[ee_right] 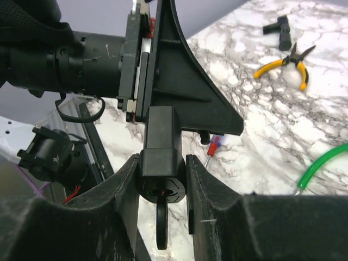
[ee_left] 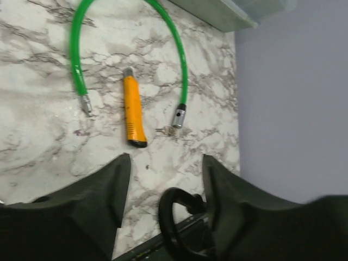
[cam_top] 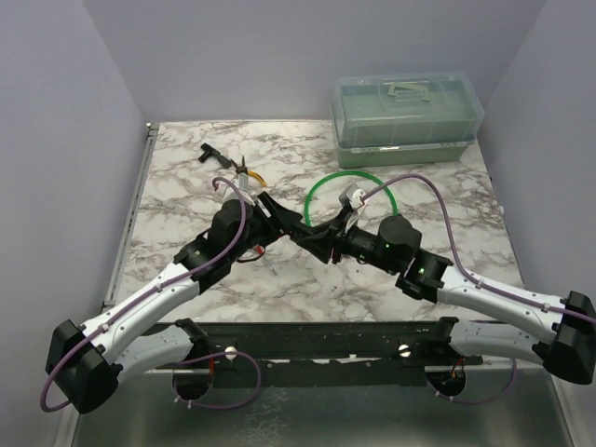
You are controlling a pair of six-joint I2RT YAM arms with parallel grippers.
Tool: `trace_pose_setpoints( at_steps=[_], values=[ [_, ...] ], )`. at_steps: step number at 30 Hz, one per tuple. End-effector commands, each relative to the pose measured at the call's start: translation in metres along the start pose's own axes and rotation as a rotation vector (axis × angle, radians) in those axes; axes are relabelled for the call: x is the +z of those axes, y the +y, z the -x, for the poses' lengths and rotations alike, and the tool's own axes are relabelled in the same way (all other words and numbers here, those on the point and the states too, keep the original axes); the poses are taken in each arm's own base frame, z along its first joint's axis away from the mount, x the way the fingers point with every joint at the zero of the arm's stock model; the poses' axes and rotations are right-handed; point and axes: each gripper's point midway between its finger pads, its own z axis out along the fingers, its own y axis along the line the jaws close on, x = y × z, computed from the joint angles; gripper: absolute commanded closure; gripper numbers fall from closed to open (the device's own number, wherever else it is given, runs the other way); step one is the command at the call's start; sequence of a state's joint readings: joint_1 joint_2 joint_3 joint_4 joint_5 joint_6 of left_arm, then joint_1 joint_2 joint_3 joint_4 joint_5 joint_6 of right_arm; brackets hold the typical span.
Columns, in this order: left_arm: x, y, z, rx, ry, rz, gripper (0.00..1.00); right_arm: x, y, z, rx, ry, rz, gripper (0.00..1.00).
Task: Unlock with the key
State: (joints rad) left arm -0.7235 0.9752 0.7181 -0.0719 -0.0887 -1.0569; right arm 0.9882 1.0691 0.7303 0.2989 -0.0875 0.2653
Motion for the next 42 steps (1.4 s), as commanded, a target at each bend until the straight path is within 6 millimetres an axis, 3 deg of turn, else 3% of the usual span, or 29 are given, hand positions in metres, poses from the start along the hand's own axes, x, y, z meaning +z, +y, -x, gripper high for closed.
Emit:
trace_pose_setpoints(
  at_steps=[1,4,12,15,19,25,35,42],
  values=[
    [-0.015,-0.005,-0.033,0.133,0.208,-0.018,0.25,-0.011,0.023,0.077,-0.035,-0.229,0.064,1.00],
    [-0.021,-0.010,-0.029,0.180,0.211,-0.030,0.16,-0.018,0.019,0.073,-0.008,-0.232,0.046,1.00],
    [-0.020,-0.004,-0.035,0.200,0.323,0.001,0.21,-0.036,0.024,0.075,0.007,-0.239,0.058,1.00],
    [-0.022,-0.012,-0.035,0.168,0.359,-0.032,0.18,-0.042,0.027,0.074,0.001,-0.222,0.071,1.00],
    [-0.031,-0.029,-0.022,0.178,0.335,-0.094,0.05,-0.043,0.031,0.061,0.011,-0.167,0.098,1.00],
    [-0.037,-0.037,-0.001,0.225,0.285,-0.139,0.04,-0.047,0.046,0.048,0.018,-0.095,0.180,1.00],
    [-0.035,-0.024,0.014,0.230,0.263,-0.120,0.08,-0.056,0.075,0.044,0.008,-0.013,0.343,1.00],
    [-0.026,-0.007,-0.006,0.202,0.337,-0.114,0.28,-0.048,0.078,0.067,0.048,-0.128,0.350,0.99]
  ],
)
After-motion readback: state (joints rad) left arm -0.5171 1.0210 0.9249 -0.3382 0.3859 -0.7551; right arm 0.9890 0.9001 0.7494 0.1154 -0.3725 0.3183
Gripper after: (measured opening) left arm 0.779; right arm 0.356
